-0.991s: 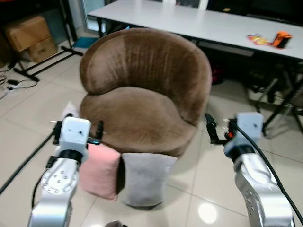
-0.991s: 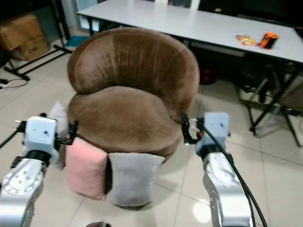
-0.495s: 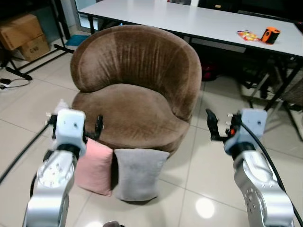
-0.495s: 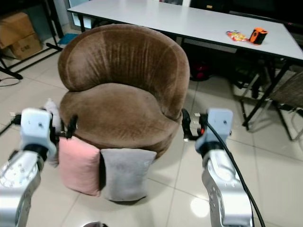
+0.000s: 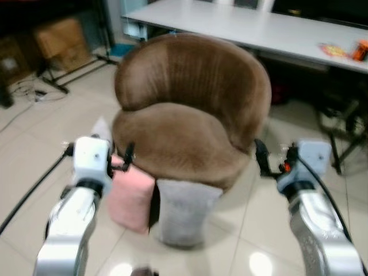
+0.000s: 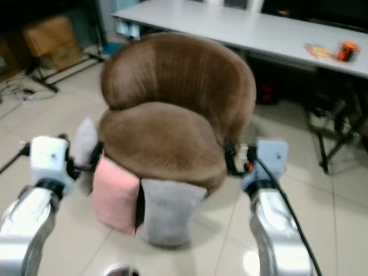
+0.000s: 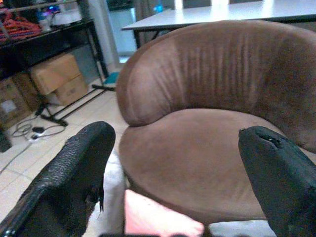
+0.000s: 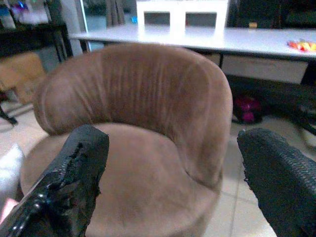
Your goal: Move the pillow to the sofa from floor
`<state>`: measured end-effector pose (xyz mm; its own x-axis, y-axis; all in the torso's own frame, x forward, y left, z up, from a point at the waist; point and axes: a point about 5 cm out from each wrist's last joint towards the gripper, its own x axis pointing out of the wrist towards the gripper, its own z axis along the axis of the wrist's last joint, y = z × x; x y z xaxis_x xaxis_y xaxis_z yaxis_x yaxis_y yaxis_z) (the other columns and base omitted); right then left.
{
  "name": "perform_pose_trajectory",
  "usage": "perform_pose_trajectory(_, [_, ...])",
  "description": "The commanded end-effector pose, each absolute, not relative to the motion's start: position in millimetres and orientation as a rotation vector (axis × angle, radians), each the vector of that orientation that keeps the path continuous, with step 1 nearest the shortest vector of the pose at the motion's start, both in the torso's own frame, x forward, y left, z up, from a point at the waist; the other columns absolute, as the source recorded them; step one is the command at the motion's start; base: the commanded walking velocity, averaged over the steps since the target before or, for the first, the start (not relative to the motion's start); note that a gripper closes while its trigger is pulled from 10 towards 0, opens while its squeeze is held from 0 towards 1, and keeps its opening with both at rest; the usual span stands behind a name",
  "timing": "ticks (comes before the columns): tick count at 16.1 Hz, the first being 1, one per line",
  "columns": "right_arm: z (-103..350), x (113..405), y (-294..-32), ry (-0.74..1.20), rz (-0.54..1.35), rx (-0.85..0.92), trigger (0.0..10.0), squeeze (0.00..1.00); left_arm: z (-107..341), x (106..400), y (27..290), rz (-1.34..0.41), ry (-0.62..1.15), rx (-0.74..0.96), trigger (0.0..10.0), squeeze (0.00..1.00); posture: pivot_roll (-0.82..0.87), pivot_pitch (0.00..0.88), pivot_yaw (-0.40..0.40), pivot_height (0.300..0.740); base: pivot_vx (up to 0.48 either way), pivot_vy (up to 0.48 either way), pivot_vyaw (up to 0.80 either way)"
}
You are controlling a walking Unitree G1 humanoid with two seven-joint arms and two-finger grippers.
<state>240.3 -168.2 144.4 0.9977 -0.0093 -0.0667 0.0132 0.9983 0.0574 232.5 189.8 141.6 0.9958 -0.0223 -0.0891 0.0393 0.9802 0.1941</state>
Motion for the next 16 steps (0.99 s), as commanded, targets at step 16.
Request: perform_pose_trajectory(16, [135.4,247.0,-167.1,0.108,0.056,-0.025,10.0,0.0,144.3,233.3,186.9,-0.021,0.062,0.232,10.0,0.13,-0.06,0.0,-0.026,0.74,0.316,0.0,0.2])
